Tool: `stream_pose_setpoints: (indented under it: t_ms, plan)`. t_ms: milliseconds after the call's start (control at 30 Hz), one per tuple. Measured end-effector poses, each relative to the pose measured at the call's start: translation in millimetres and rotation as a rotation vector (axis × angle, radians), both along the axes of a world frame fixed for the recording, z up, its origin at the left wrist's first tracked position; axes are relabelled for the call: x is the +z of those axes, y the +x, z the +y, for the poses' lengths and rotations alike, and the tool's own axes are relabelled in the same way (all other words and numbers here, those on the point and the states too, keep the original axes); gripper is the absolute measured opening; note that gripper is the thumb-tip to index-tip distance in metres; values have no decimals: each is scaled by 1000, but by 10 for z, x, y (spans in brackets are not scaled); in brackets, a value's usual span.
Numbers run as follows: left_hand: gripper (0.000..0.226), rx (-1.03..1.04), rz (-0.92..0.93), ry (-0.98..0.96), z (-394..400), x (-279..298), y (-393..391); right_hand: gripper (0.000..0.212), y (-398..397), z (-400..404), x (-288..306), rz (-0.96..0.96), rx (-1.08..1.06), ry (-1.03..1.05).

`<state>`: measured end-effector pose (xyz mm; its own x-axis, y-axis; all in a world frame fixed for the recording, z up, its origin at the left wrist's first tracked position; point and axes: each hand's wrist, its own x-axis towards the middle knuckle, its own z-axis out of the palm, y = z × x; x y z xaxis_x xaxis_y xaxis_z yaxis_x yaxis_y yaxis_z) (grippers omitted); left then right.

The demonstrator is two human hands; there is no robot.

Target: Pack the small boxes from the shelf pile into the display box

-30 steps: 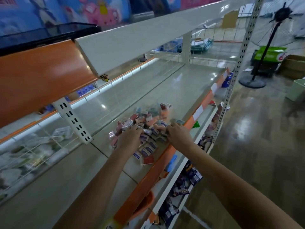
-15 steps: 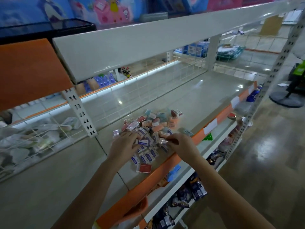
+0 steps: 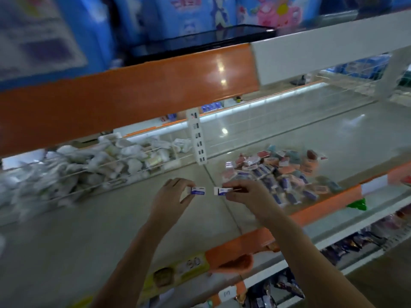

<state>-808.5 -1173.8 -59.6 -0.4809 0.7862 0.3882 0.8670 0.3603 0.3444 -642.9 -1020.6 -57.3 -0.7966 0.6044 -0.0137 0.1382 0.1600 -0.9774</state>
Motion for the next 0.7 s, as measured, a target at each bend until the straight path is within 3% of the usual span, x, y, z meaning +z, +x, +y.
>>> stream_pose_setpoints:
  t_ms: [267,467,700]
  plan:
    - [18,181,-16,77,-1776,123,-406,33,-796,-1467,95,22,211,40]
    - [16,390,38,70,-3097,175,-597,28,-1331,-2625,141,33,383,64]
    - [17,584,-31,72,-4255,182,-785,20,-1933,-3578,160,23,536,146]
